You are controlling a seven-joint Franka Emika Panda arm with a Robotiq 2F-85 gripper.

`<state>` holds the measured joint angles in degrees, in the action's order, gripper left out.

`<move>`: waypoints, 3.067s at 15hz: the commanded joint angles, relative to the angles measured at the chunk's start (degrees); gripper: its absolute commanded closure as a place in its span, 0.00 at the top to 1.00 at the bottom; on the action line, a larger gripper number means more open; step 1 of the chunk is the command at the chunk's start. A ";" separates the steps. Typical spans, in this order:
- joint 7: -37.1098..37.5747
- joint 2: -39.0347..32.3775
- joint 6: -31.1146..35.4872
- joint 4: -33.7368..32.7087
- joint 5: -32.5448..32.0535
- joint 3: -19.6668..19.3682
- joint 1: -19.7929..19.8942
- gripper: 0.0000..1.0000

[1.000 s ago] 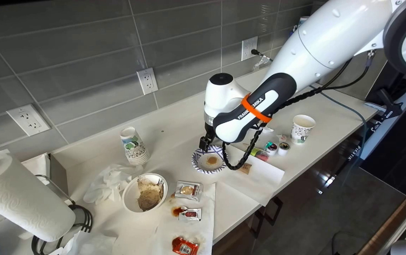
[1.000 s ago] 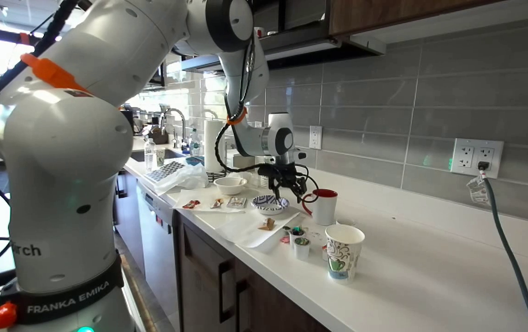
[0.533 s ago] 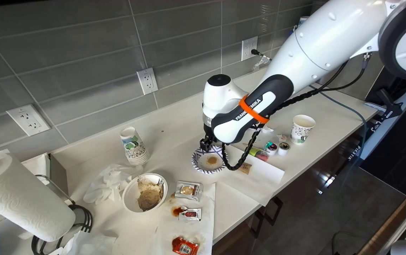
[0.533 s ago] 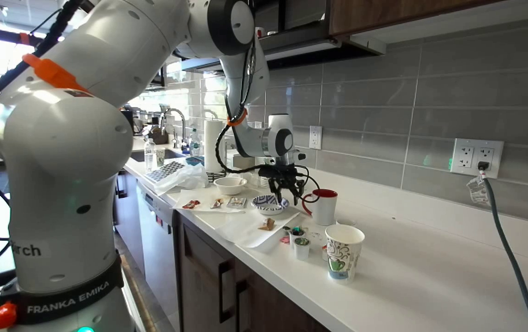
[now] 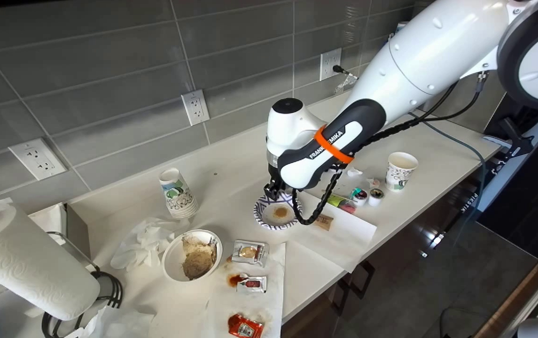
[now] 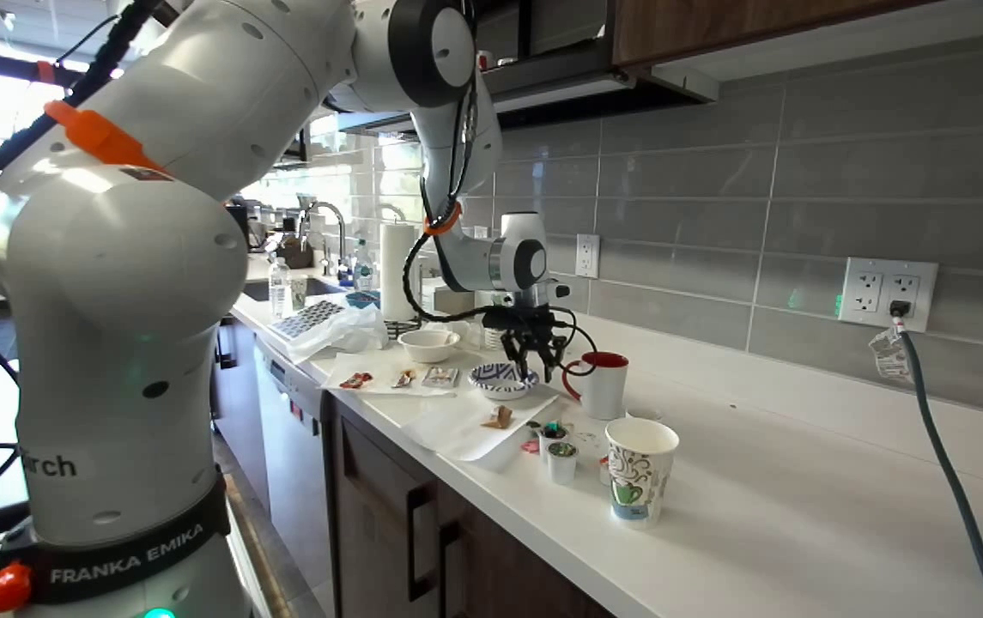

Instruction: Pick up the plate on the right and pour its contents into the plate on the left

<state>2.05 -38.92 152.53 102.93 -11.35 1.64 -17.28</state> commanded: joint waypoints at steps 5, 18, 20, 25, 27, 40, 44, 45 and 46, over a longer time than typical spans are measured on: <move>-0.30 -1.68 -2.34 -2.64 -0.69 0.24 -0.15 0.42; -0.06 -1.96 -2.47 -3.14 -0.81 -0.01 -0.43 0.20; -0.02 -1.87 -2.52 -3.26 -0.82 -0.03 -0.45 0.14; 0.07 -1.55 -2.54 -3.65 -0.60 0.13 -0.32 0.02; -0.11 -1.52 -2.47 -3.67 -0.27 0.45 -0.03 0.02; -0.32 2.78 0.05 0.23 1.90 3.73 1.93 0.02; -0.53 4.27 0.55 2.00 2.64 4.28 2.71 0.02; -0.94 4.34 0.75 2.50 3.23 4.67 3.24 0.02; -1.20 4.46 0.84 2.85 3.76 4.99 3.62 0.02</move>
<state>1.90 -36.00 152.43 102.78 -9.69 5.13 -15.29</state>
